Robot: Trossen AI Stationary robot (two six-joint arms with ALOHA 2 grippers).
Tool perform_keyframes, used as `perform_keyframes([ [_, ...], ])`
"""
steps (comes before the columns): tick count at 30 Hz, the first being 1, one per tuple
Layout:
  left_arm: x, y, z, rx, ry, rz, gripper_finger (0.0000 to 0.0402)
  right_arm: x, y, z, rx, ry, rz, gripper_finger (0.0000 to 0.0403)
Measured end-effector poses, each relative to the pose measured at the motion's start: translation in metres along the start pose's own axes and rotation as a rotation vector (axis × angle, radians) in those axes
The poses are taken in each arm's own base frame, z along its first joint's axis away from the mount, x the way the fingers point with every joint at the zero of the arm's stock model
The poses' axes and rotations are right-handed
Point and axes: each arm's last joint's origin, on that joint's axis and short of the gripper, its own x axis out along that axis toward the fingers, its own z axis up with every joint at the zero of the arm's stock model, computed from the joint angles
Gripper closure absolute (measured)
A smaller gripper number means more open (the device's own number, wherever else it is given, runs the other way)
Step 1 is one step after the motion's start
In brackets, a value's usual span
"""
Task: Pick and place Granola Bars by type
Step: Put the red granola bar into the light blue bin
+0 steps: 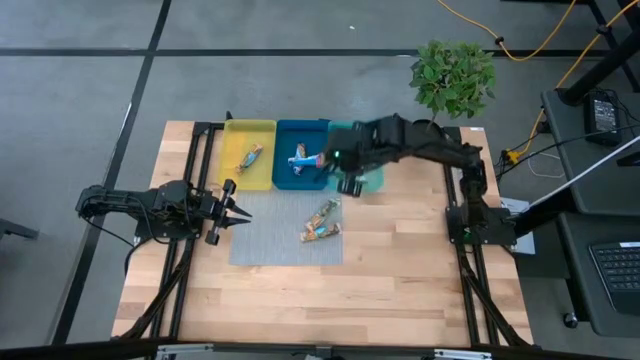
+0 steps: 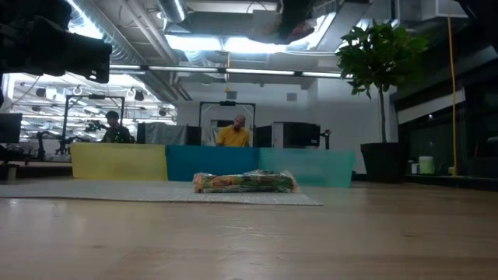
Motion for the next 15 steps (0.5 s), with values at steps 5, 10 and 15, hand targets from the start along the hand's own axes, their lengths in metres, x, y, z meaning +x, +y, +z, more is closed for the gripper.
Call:
perform_keyframes([
  [5,0.0,0.0,0.0,0.0,-0.001,0.0,0.0343,0.006,-0.025,0.0,0.055,0.018,-0.025,0.0371],
  [10,0.0,0.0,0.0,0.0,0.0,0.0,0.0347,0.012,-0.05,-0.001,0.109,0.031,-0.047,0.0388],
  [15,0.0,0.0,0.0,0.0,0.0,0.0,0.0345,0.017,-0.075,-0.004,0.172,0.044,-0.074,0.0384],
])
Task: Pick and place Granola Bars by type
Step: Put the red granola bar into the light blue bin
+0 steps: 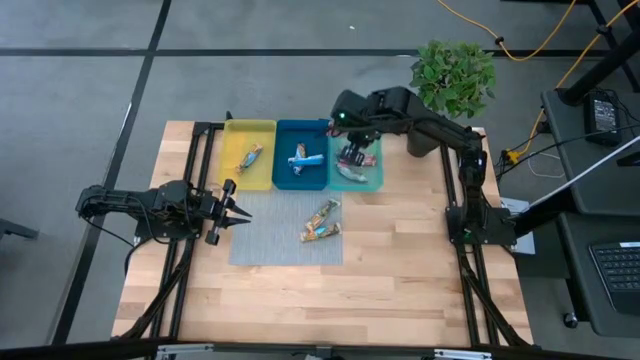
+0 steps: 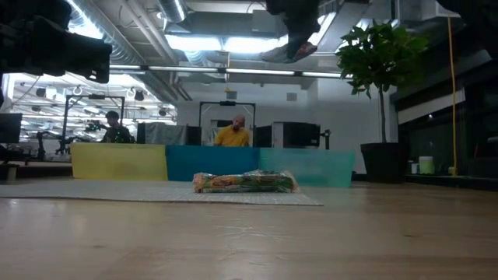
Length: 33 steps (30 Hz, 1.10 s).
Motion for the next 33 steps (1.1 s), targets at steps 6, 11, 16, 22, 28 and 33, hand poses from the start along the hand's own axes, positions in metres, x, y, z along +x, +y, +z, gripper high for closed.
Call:
perform_keyframes([
  [6,0.0,0.0,0.0,0.0,0.0,0.0,0.0344,0.015,-0.025,0.006,0.077,-0.025,-0.028,0.0368],
  [11,0.0,0.0,0.0,0.0,0.0,0.0,0.0347,0.045,-0.039,0.009,0.094,-0.026,-0.034,0.0389],
  [16,0.0,0.0,0.0,0.0,-0.001,0.0,0.0343,0.075,-0.052,0.003,0.104,0.035,-0.05,0.0384],
  [22,0.0,0.0,0.0,0.0,-0.001,0.0,0.0346,0.103,-0.067,-0.008,0.134,0.101,-0.065,0.0364],
  [28,0.0,0.0,0.0,0.0,-0.001,0.0,0.0345,0.13,-0.075,-0.011,0.138,0.056,-0.019,0.0394],
  [33,0.0,0.0,0.0,0.0,-0.001,0.0,0.0344,0.142,-0.079,-0.014,0.152,0.045,-0.011,0.0388],
])
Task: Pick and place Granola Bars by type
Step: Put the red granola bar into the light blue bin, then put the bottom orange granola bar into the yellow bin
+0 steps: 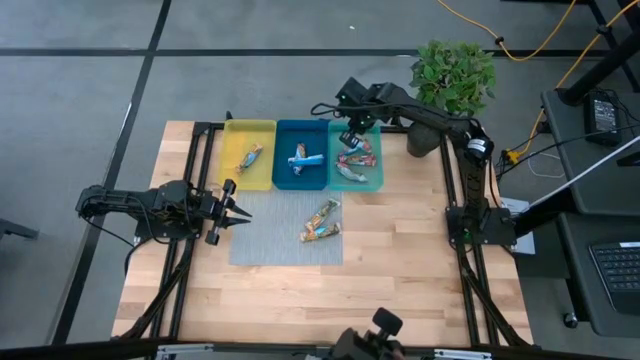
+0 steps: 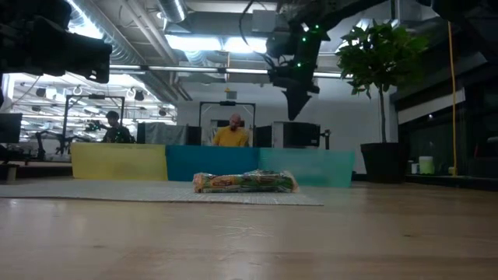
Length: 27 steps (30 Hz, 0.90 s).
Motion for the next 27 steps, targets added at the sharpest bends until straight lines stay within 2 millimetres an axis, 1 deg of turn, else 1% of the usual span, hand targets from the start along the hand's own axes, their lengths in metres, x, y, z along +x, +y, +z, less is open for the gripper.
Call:
perform_keyframes([
  [6,0.0,0.0,0.0,0.0,0.0,0.0,0.0347,0.002,0.001,-0.002,-0.027,0.01,0.028,0.0376],
  [9,0.0,0.0,0.0,0.0,0.0,0.0,0.0345,0.0,0.013,-0.002,-0.095,0.006,0.085,0.0376],
  [15,0.0,0.0,0.0,0.0,0.001,0.0,0.0344,-0.008,0.052,-0.005,-0.277,0.019,0.136,0.0383],
  [20,0.0,0.0,0.0,0.0,0.0,0.0,0.0347,-0.018,0.088,-0.013,-0.418,0.049,0.17,0.0397],
  [27,0.0,0.0,0.0,0.0,0.0,0.0,0.0343,-0.033,0.138,-0.029,-0.559,0.075,0.21,0.0383],
])
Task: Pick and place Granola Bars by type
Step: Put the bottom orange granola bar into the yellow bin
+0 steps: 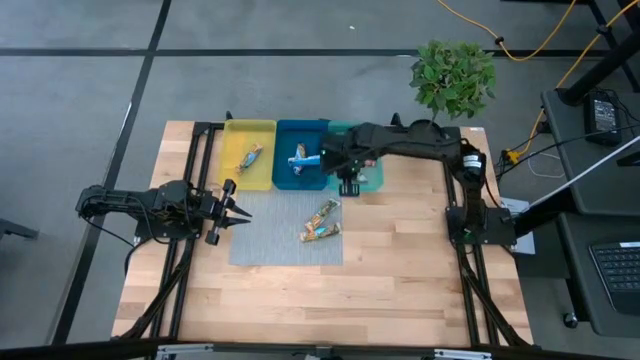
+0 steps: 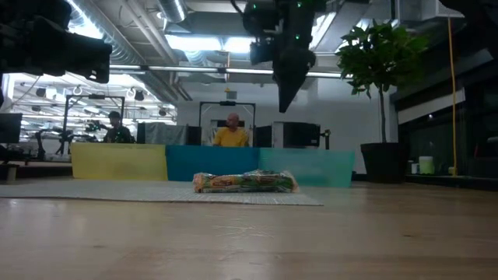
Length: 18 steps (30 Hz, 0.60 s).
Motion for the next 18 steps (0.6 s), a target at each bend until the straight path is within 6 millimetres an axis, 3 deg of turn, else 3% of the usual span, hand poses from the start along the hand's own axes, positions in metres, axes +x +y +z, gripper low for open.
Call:
perform_keyframes([
  [8,0.0,0.0,0.0,0.0,0.0,0.0,0.0347,-0.002,0.065,0.013,-0.177,-0.041,0.051,0.0397],
  [13,0.0,0.0,0.0,0.0,0.0,0.0,0.0343,0.018,0.101,0.01,-0.283,-0.045,0.119,0.0383],
  [18,0.0,0.0,0.0,0.0,0.0,0.0,0.0346,0.043,0.119,-0.001,-0.314,-0.014,0.129,0.0362],
])
